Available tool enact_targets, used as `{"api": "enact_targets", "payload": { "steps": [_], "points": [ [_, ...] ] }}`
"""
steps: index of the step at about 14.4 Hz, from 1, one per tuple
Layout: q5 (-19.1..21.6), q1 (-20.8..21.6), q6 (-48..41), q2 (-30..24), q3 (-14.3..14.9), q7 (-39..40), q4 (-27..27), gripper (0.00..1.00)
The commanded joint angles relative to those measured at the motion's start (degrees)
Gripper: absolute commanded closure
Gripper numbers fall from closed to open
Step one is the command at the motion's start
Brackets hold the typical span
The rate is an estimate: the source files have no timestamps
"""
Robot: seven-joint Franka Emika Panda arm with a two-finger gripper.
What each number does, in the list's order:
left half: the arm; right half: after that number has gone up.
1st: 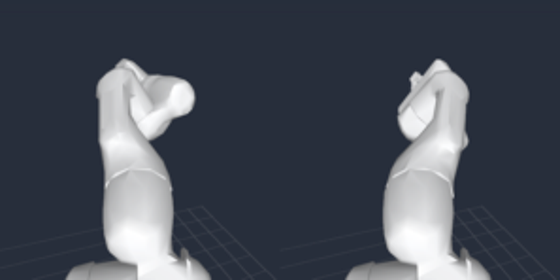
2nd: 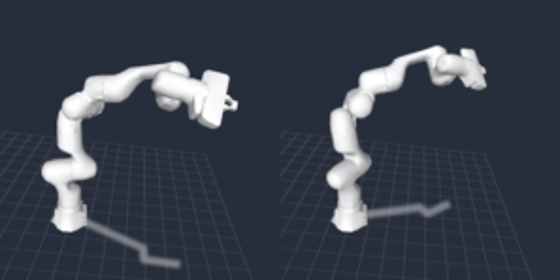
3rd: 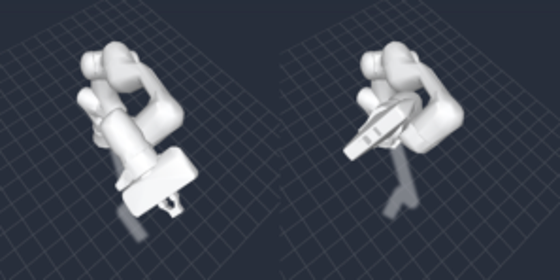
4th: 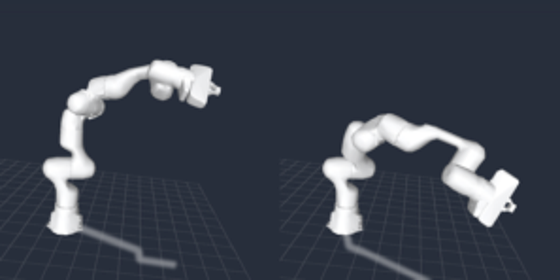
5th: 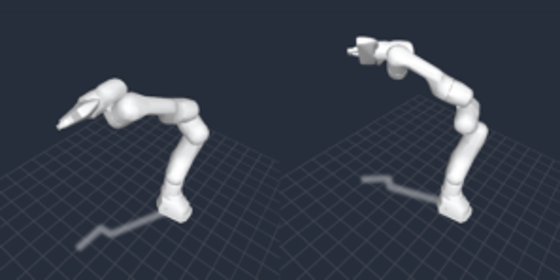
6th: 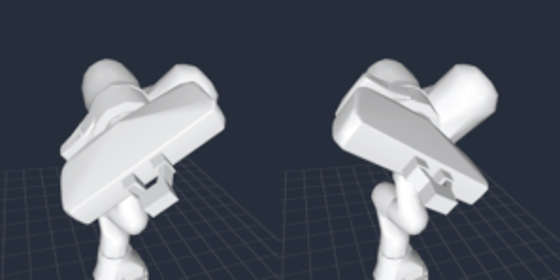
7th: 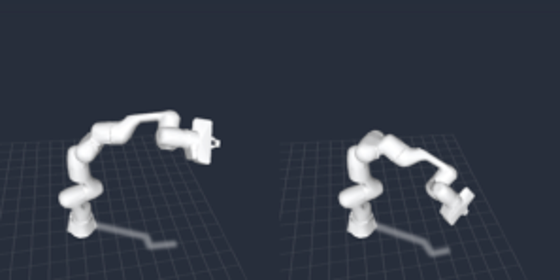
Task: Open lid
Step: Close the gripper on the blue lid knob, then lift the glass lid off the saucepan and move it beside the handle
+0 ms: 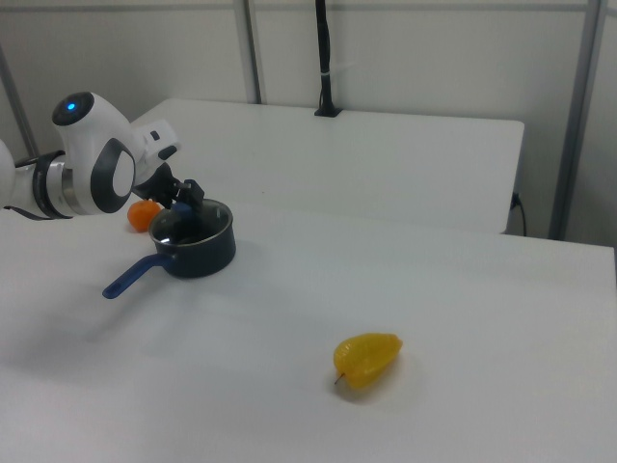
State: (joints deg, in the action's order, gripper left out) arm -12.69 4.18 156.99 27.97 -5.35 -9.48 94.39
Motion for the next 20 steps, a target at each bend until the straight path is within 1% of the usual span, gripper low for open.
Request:
{"api": "enact_targets", "payload": {
  "steps": [1, 2, 3, 4, 6, 9, 13, 15, 20],
  "points": [
    [-1.02, 0.47, 0.95, 0.77, 0.34, -0.63, -0.70, 0.34],
    [-1.02, 0.47, 0.86, 0.77, 0.34, -0.63, -0.79, 0.41],
    [-0.94, 0.47, 0.86, 0.77, 0.34, -0.63, -0.79, 0.51],
    [-0.67, 0.47, 0.86, 0.69, 0.34, -0.71, -0.79, 0.59],
    [-0.58, 0.56, 0.77, 0.07, 0.34, -0.89, -0.62, 0.64],
    [-0.49, 0.39, 0.16, -2.29, 0.34, -2.99, 0.17, 0.64],
    [-0.49, -1.19, -0.02, -8.44, 0.43, -4.75, 6.05, 0.64],
    [-0.58, -2.68, -0.02, -11.86, 0.43, -5.28, 10.09, 0.64],
    [-1.02, -9.79, 0.07, -21.62, 0.87, -5.28, 24.06, 0.63]
  ]
}}
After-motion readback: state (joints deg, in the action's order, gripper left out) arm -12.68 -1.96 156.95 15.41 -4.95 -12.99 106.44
